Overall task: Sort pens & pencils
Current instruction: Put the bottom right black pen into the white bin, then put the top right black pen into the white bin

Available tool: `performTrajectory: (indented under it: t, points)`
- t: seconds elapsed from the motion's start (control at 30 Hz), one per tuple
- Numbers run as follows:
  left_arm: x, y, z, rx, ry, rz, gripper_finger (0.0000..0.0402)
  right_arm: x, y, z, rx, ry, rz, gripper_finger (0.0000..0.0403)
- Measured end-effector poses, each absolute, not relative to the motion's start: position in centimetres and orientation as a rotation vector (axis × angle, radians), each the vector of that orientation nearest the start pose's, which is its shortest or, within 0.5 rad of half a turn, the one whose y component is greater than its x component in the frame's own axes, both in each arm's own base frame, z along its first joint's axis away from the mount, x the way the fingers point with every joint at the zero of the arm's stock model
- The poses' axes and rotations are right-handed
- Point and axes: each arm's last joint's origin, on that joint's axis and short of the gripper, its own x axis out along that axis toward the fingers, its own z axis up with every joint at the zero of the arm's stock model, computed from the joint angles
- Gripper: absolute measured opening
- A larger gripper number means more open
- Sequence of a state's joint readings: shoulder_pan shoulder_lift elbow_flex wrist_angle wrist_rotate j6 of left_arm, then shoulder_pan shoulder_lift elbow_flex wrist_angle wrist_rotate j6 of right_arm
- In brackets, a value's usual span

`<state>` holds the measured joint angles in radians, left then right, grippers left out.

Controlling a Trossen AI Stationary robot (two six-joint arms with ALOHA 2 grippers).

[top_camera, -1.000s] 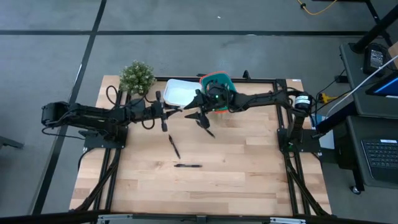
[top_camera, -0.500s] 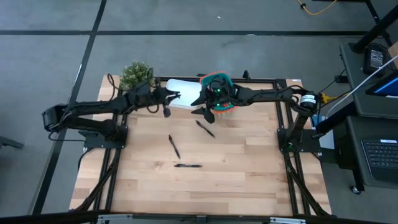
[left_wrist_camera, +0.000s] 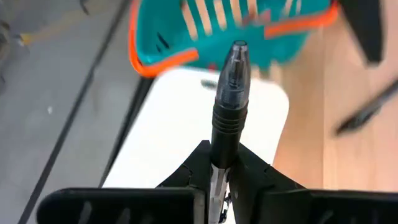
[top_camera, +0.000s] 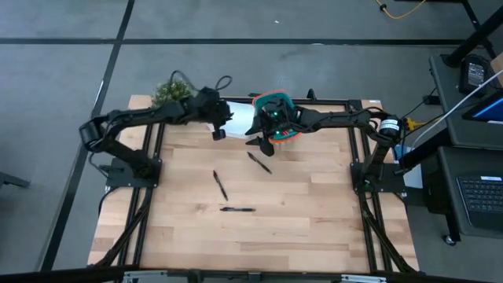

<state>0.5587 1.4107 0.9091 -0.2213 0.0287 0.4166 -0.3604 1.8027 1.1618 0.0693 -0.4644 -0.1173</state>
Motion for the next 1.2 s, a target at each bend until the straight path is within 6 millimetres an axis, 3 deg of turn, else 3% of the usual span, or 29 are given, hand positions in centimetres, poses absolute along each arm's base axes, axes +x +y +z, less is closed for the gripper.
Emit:
performTrajectory:
  t: [0.17, 0.5, 0.67, 0.97, 1.2]
  points:
    - [27.0, 16.9, 24.0, 0.16, 0.999, 0.288, 0.0026, 36.8, -12.7, 20.7, 0.1, 0.565, 0.141, 0.0205]
    - [29.8, 19.8, 20.5, 0.114, 1.343, 0.209, 0.0026, 36.6, -13.0, 20.6, 0.079, 0.575, 0.14, 0.0205]
    - [30.8, 20.5, 19.7, 0.13, 1.378, 0.19, 0.0026, 36.3, -13.7, 20.6, 0.083, 0.577, 0.123, 0.0205]
    - [30.5, 20.8, 19.5, 0.094, 1.401, 0.148, 0.0026, 36.2, -14.0, 20.6, 0.064, 0.576, 0.12, 0.0205]
    - [31.0, 21.0, 19.6, 0.063, 1.335, 0.205, 0.0095, 36.1, -14.1, 20.5, 0.07, 0.589, 0.121, 0.0205]
